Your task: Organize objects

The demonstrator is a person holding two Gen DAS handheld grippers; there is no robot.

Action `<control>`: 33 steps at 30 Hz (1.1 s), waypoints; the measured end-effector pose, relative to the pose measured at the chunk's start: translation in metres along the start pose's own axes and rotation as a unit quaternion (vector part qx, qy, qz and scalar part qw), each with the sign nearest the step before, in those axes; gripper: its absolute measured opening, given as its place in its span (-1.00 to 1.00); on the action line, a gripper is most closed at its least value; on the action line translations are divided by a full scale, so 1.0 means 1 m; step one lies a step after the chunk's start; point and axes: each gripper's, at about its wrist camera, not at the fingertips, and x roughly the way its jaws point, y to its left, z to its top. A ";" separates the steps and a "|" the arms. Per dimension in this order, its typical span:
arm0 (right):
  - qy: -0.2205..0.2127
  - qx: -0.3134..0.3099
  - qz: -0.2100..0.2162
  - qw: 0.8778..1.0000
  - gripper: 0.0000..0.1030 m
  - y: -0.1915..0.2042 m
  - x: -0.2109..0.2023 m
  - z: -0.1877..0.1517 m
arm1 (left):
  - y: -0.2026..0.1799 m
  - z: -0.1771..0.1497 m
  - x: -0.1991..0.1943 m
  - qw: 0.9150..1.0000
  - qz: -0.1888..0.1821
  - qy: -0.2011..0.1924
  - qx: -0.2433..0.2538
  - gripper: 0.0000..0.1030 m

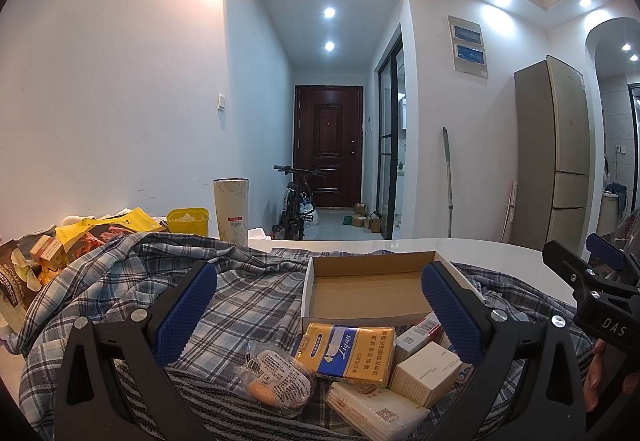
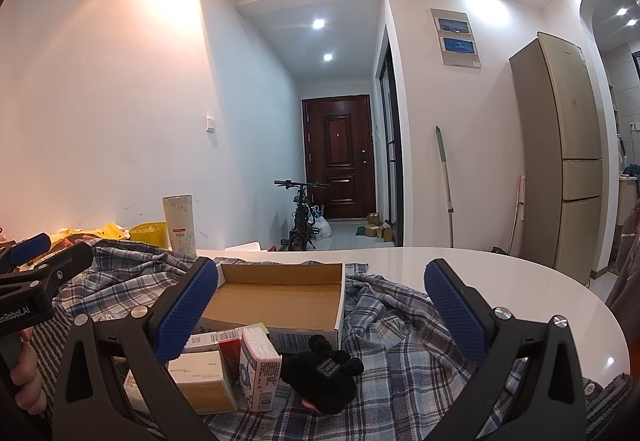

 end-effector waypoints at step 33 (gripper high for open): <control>-0.007 0.009 -0.011 1.000 1.00 -0.006 -0.004 0.002 | -0.001 0.001 0.000 1.000 -0.004 -0.001 0.001 1.00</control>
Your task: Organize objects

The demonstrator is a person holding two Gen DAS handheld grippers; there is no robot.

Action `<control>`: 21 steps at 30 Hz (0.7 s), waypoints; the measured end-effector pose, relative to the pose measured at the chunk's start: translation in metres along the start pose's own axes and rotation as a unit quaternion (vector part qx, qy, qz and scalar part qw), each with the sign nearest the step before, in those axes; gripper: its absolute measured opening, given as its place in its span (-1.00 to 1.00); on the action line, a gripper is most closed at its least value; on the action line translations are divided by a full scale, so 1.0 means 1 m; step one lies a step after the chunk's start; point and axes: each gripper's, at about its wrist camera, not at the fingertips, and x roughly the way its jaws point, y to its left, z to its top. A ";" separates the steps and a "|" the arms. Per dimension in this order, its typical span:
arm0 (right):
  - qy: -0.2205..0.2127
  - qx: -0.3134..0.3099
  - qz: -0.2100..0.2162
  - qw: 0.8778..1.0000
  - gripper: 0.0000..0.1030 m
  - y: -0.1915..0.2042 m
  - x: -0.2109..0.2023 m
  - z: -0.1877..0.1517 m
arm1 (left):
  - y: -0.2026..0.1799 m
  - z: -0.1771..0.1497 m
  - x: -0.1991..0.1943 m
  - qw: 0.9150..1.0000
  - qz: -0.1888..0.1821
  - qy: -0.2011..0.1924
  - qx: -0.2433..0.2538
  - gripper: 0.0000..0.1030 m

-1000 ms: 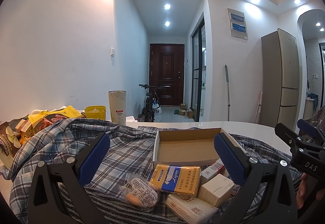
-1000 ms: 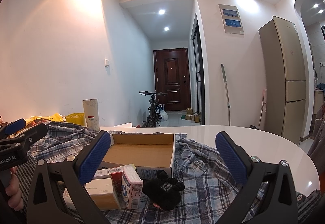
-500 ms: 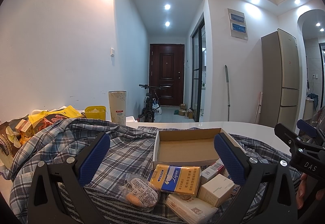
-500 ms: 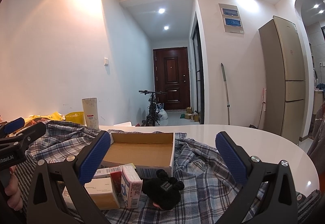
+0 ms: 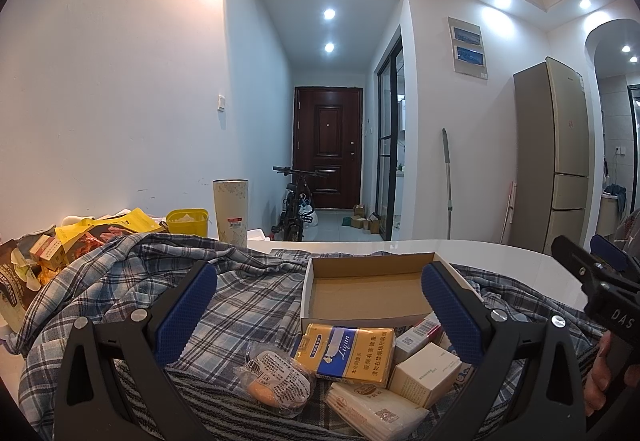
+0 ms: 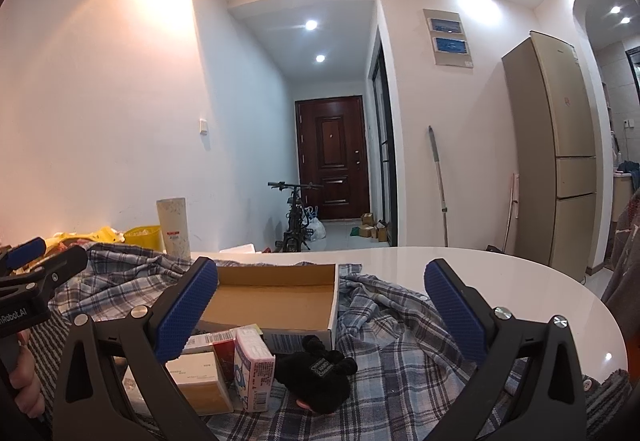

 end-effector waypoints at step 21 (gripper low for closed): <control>0.007 0.012 0.022 1.000 0.79 -0.001 0.003 -0.003 | -0.008 -0.006 0.050 0.979 -0.073 0.189 0.008 0.90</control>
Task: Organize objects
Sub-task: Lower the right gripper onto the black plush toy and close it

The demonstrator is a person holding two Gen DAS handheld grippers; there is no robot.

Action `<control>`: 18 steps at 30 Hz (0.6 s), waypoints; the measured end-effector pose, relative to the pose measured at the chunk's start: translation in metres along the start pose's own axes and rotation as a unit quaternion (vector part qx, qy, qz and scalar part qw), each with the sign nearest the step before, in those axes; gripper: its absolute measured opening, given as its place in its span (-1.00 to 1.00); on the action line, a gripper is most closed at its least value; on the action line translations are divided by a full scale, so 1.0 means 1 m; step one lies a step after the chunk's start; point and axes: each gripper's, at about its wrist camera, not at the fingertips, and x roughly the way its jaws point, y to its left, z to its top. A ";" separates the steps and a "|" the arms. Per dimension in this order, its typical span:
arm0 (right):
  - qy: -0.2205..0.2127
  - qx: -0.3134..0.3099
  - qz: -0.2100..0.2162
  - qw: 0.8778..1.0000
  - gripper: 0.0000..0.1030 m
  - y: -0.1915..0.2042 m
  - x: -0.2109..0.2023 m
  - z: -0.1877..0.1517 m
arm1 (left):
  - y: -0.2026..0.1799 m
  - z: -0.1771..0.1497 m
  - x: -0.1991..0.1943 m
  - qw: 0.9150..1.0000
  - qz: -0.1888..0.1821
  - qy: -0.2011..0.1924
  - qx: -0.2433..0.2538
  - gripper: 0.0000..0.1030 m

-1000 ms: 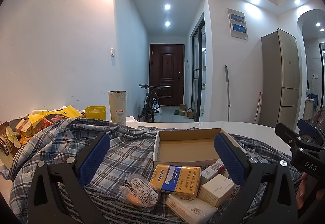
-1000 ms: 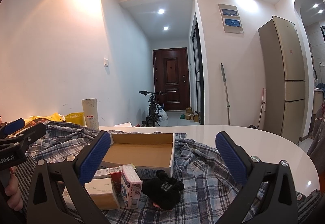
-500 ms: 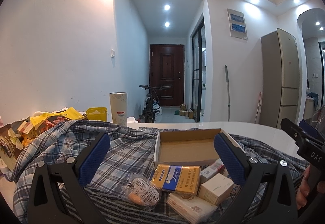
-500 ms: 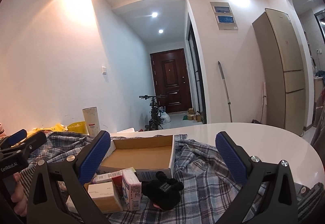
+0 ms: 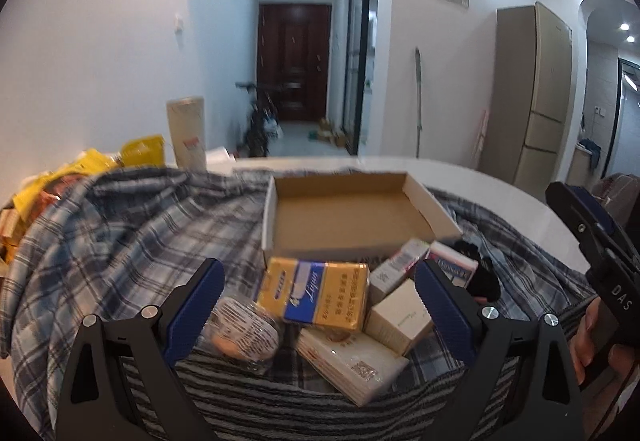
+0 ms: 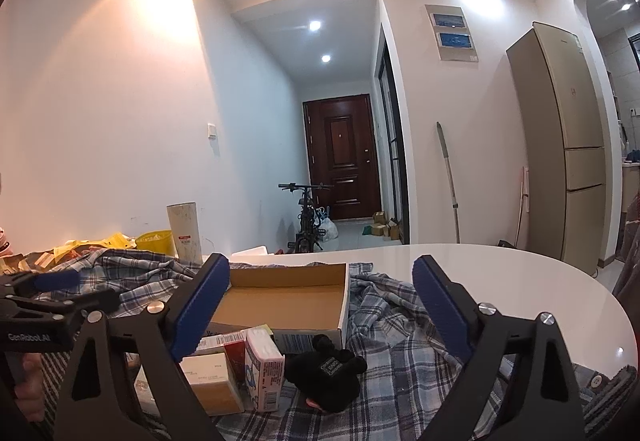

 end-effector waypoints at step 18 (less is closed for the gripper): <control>0.054 -0.011 -0.007 0.998 0.79 0.002 0.022 -0.004 | 0.017 -0.010 0.075 0.990 -0.020 0.135 -0.032 0.85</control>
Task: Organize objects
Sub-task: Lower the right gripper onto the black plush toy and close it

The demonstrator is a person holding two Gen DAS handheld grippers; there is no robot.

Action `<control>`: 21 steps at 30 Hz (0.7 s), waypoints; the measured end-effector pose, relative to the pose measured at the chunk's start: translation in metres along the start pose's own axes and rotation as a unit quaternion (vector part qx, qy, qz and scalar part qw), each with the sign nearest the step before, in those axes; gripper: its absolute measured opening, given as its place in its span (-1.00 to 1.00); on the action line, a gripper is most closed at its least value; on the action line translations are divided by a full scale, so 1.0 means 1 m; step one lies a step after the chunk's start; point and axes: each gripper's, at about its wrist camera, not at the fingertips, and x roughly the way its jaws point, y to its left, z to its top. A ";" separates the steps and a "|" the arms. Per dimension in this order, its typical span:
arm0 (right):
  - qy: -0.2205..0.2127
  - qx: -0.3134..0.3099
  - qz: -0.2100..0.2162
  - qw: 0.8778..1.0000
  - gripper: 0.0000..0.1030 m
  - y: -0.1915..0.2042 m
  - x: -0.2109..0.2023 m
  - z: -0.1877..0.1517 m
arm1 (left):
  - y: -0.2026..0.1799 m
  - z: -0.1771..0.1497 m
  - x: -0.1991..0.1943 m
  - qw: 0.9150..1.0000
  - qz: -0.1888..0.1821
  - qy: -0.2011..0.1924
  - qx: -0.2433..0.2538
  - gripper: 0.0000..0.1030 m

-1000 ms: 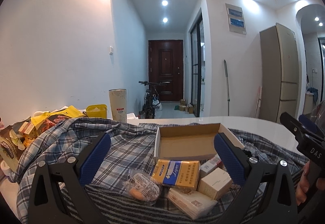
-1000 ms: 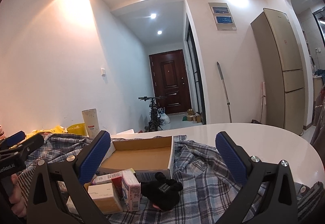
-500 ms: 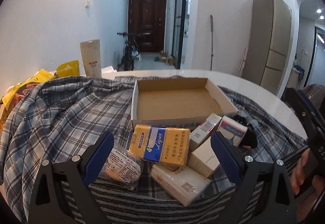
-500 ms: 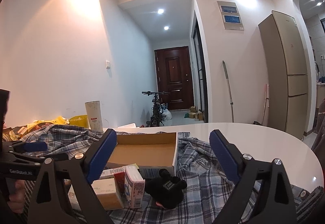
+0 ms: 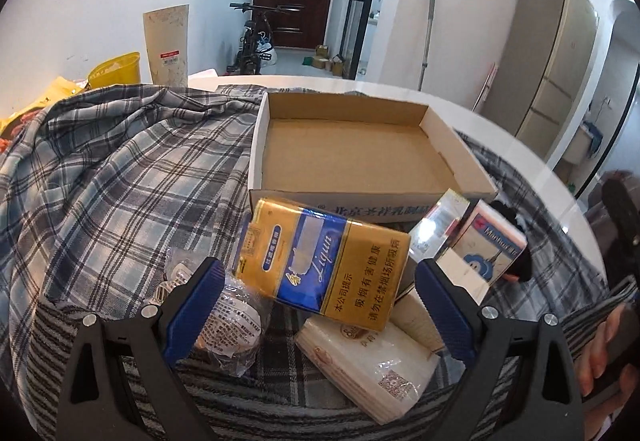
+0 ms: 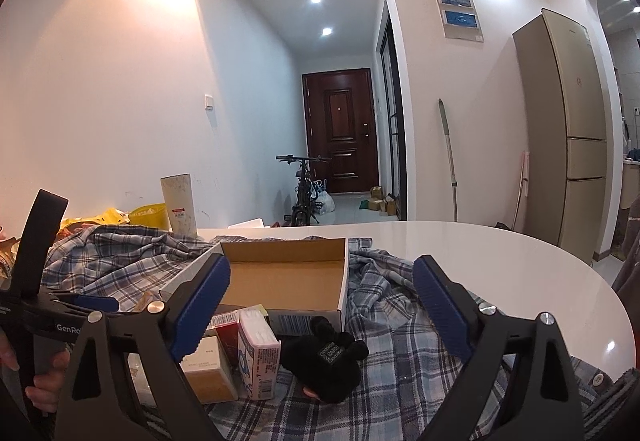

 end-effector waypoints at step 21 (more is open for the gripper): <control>0.097 -0.003 0.005 0.995 0.52 -0.003 0.013 0.003 | -0.002 -0.004 -0.039 0.998 -0.009 -0.053 0.019 -0.91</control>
